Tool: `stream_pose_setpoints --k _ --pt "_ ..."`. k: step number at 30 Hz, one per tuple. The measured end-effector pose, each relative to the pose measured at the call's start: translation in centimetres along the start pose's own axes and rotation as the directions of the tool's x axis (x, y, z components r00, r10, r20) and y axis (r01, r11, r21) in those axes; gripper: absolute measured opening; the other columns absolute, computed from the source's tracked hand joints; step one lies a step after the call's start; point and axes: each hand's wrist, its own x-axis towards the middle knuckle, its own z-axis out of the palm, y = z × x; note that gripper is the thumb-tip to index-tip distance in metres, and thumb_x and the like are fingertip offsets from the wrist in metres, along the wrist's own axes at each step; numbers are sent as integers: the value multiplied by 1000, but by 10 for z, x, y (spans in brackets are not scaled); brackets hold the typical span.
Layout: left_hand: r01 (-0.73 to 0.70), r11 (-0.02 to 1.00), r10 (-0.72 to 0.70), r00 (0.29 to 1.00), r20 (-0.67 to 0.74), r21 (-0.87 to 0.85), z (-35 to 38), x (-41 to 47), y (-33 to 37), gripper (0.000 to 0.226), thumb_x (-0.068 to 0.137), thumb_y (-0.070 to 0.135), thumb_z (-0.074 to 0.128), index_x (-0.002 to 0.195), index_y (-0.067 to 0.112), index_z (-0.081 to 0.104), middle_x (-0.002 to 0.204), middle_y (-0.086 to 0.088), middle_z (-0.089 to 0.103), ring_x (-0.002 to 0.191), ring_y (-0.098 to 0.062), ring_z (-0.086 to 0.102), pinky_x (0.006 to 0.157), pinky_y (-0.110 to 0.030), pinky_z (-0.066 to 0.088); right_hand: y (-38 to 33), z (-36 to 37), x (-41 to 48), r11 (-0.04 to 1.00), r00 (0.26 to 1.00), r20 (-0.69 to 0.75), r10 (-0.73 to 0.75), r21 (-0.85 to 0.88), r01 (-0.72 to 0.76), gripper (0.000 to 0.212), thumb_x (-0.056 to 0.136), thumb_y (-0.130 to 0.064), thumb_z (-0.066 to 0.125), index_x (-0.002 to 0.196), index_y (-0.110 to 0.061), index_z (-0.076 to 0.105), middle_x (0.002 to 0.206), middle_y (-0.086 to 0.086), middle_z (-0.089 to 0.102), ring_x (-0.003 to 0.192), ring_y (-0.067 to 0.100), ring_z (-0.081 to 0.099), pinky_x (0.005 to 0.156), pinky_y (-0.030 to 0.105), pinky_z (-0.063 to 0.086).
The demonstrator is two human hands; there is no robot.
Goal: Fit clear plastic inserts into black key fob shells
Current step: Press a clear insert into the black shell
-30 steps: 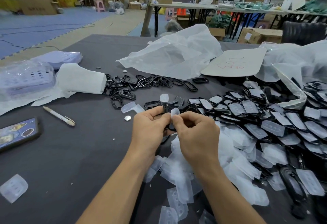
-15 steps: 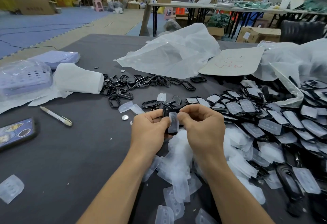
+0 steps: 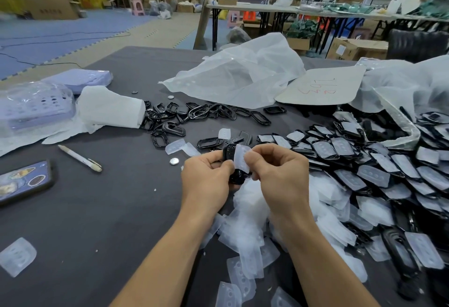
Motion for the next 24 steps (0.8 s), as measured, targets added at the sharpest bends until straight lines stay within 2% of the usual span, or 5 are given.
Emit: stream_pose_setpoints --k 5,8,12,16,24 --pt "-8 1000 8 998 56 -3 0 -1 -1 20 96 11 72 93 27 84 80 -8 80 69 -20 74 64 -31 61 -3 -5 5 921 937 198 287 212 -327 27 90 0 70 67 -12 75 56 9 56 44 12 42 43 18 34" --pt "13 1000 -13 999 42 -1 -1 0 -1 22 96 12 72 94 30 84 81 -6 81 72 -19 75 68 -34 64 0 -9 9 891 906 253 341 220 -397 30 92 -3 69 64 -13 74 55 7 52 43 13 39 41 17 31" --pt "19 1000 -16 993 118 -23 0 -3 0 19 97 11 71 92 23 85 81 -11 80 69 -18 74 63 -27 59 7 -6 7 974 967 116 226 -51 -221 22 87 -8 76 67 -16 77 54 0 63 44 11 46 45 22 38" --pt "41 997 -29 985 168 -69 2 -4 2 17 96 8 70 89 16 84 84 -21 76 72 -21 71 70 -31 63 10 -2 3 953 1000 -14 15 -302 -18 15 82 -20 78 68 -25 76 61 -8 72 51 4 62 56 22 47" --pt "165 962 -120 971 206 -219 5 -9 8 27 93 -9 57 97 2 81 80 -12 75 65 -17 70 56 -24 57 12 1 2 901 982 -108 -153 -423 94 23 84 -22 81 64 -25 69 63 -24 68 59 -3 65 57 7 46"
